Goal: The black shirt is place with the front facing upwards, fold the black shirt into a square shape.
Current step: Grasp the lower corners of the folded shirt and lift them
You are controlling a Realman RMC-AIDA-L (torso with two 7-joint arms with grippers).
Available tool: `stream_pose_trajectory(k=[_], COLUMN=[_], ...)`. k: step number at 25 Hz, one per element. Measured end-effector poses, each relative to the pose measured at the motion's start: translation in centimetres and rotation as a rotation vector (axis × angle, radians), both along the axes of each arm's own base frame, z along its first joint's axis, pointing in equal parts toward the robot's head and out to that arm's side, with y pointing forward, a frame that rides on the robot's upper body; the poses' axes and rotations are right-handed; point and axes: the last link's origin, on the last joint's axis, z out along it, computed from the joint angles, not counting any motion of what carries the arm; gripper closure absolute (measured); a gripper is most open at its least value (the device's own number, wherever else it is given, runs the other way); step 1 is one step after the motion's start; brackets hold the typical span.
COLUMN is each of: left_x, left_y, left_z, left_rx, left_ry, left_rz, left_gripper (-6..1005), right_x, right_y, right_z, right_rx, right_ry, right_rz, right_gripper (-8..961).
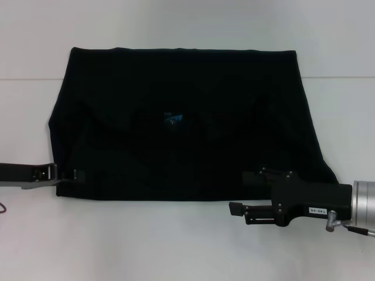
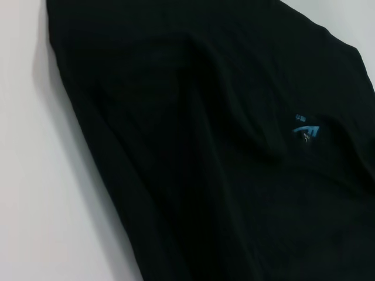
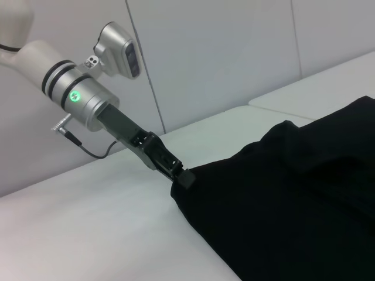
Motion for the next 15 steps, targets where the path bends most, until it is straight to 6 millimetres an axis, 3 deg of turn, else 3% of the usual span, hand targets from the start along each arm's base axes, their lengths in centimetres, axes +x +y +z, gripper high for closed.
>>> stream_pose_trajectory(k=[8,11,15], left_x=[0.1,0.1,0.2], left_y=[0.0,0.1,0.0], left_z=[0.1,0.1,0.1], left_rx=[-0.002,-0.004,-0.011], left_ry=[0.002,0.002,0.001], left_rz=[-0.004,-0.006,-0.017], left_gripper=[839,916,994], right_x=[0.3,0.3,0.4], right_y=[1.1,2.6,5.0], right_z=[1.3,3.6,8.1], right_rx=[-0.014,-0.017,-0.033], right_ry=[0.006,0.003,-0.023], right_rz=[-0.110,-0.224,-0.420], right_gripper=[38,38,38])
